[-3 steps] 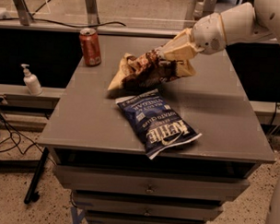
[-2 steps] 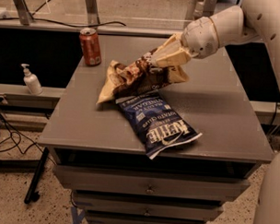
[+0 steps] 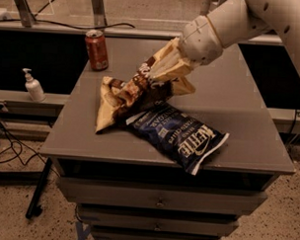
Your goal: Move brown chip bag near blue chip bag
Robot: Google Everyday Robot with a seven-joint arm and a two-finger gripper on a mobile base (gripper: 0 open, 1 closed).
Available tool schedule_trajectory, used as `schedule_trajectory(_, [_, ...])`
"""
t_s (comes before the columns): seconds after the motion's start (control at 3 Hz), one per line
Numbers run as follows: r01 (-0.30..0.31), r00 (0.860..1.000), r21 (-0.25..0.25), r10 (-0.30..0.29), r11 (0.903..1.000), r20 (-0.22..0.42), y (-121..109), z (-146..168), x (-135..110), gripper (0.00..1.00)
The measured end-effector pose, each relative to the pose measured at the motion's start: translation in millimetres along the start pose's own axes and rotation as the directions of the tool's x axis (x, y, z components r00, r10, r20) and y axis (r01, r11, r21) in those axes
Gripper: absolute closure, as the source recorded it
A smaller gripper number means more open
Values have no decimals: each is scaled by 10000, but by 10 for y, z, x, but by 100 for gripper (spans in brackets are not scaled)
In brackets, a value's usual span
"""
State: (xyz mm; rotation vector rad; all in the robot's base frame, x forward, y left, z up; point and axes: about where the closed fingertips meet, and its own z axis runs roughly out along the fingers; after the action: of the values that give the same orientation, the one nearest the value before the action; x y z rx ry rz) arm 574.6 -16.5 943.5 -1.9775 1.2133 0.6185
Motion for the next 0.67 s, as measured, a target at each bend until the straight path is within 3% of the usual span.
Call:
schedule_trajectory(0.33, [559,9876,280,-511,9980,-1482,62,129,-35,59])
schedule_trajectory(0.67, [945,9665,420,-816,9946,-2434,48,162,-23,36])
